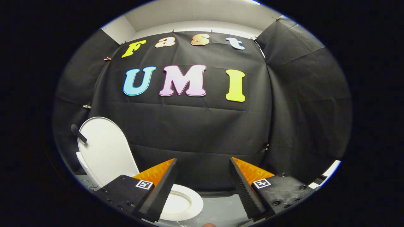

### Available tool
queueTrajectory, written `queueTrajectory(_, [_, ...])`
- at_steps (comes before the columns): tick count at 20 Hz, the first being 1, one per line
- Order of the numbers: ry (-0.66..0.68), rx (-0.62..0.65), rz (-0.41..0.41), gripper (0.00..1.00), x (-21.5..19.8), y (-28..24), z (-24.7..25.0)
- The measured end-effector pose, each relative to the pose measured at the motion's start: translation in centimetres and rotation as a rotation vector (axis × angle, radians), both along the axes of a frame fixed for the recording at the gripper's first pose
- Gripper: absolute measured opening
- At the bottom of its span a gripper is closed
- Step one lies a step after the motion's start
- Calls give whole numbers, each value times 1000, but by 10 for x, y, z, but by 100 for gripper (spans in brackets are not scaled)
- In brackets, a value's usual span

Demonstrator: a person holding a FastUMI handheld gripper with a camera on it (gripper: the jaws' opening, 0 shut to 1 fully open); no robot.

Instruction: Open the toilet lid.

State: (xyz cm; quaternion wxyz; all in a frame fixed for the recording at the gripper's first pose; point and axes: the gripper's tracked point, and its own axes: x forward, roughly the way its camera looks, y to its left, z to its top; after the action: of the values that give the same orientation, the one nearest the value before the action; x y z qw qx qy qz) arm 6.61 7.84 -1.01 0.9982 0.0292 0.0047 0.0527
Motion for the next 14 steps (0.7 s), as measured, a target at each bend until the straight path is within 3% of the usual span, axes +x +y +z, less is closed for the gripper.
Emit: queueTrajectory(14, [-10,-18,9,99,-5,-3,-5])
